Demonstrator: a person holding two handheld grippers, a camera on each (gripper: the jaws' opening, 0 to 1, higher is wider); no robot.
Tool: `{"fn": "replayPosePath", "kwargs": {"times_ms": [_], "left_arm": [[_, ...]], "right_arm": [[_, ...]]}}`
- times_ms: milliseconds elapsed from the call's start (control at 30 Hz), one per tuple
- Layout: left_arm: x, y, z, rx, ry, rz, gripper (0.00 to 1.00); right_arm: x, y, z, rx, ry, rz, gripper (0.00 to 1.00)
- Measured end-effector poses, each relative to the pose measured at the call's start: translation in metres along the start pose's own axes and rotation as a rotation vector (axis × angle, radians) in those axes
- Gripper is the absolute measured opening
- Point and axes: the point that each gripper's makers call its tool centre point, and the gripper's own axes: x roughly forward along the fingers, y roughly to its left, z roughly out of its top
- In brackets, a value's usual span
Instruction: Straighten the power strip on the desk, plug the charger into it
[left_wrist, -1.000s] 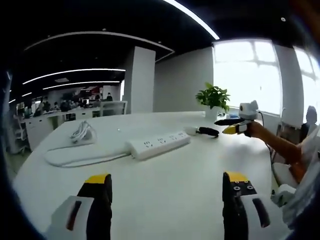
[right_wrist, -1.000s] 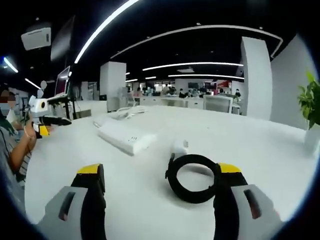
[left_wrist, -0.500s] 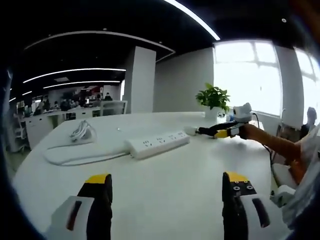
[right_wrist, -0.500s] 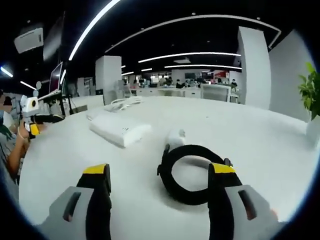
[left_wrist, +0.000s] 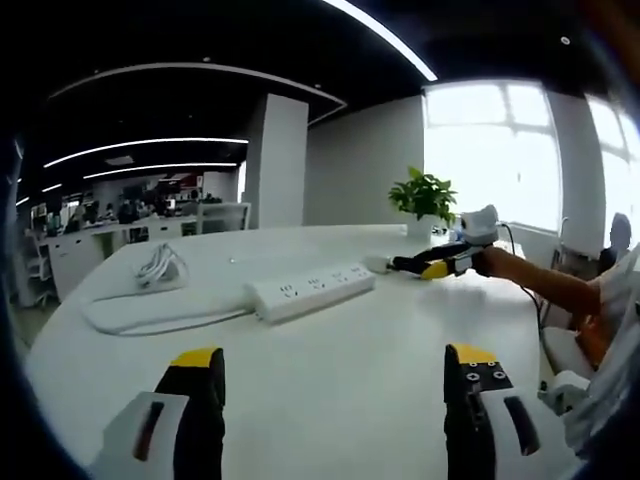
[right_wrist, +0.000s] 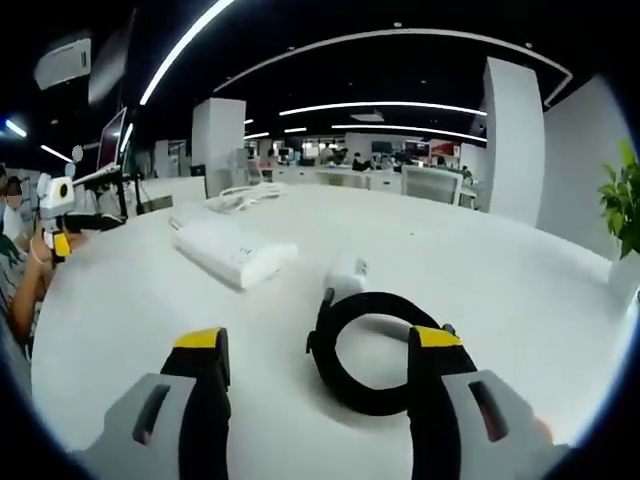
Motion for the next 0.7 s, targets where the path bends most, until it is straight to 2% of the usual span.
{"fn": "replayPosePath", "kwargs": {"times_ms": [267, 533, 700], "left_arm": [[0.0000, -0.0004, -0.0011, -0.001, 0.004, -0.001, 0.92], [0.0012, -0.0025, -0.0028, -0.005, 0.007, -0.006, 0.92], [0.0021, -0.0042, -0.0045, -0.002, 0.015, -0.008, 0.92]], "right_arm": [[0.0059, 0.0030, -0.0070, 0.055, 0.052, 0.036, 0.63], [0.0071, 0.0003, -0.0078, 0.067, 0.088, 0.026, 0.58], [0.0092, -0.0007, -0.0089, 0.055, 0.132, 0.031, 0.55]]}}
